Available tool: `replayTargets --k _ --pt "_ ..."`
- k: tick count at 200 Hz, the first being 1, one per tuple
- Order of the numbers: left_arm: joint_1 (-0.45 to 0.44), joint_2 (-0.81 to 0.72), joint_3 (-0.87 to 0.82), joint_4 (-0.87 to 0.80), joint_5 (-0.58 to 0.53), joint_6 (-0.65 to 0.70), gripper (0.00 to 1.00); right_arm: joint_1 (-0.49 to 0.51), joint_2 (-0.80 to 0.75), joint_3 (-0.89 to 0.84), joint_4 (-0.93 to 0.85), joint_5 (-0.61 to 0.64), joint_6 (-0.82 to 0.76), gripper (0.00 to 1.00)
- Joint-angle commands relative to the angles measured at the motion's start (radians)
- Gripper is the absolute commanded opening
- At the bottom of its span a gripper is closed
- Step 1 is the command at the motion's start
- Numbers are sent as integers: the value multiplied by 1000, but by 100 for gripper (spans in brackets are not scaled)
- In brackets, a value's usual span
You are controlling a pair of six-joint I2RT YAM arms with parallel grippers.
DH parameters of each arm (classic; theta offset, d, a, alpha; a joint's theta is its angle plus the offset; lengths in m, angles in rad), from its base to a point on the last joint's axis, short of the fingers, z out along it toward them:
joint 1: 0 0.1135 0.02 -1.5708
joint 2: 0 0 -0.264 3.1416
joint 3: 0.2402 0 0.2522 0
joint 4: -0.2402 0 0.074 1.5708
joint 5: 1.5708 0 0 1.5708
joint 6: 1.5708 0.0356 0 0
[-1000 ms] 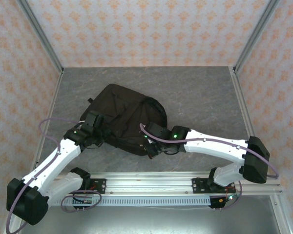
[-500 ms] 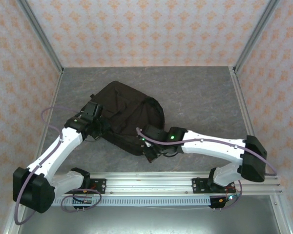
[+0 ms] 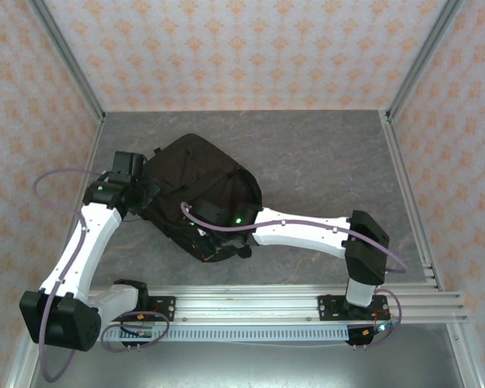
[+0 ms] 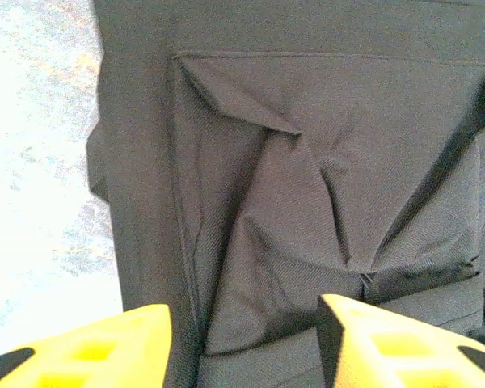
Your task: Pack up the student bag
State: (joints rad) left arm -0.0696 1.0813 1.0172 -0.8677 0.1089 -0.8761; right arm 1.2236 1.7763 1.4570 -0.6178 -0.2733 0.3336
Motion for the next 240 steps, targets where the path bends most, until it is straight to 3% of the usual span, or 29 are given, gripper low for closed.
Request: replayTargets --k 1,37,65,88,115,135,195,240 --pt "5 -87 -62 -85 52 -28 57 1 9 29 27 40 15 0" --pt "0 -159 -208 -108 182 -103 63 -7 -5 -11 32 43 19 0" --pt "-33 -212 -287 -94 191 -161 70 -7 -14 -35 39 43 25 0" --pt "-58 -216 -332 -10 234 -205 69 -7 -15 -46 50 26 31 0" --pt "-112 -217 -341 37 210 -233 64 -7 -25 -57 62 25 39 0" --pt "-123 -215 -361 67 183 -231 55 -7 -42 -70 66 31 45 0" --pt "-123 -176 -366 101 98 -170 0 -7 -80 -115 4 47 47 0" --pt "-123 -182 -353 78 48 -138 0 -16 -122 -150 -79 55 30 0"
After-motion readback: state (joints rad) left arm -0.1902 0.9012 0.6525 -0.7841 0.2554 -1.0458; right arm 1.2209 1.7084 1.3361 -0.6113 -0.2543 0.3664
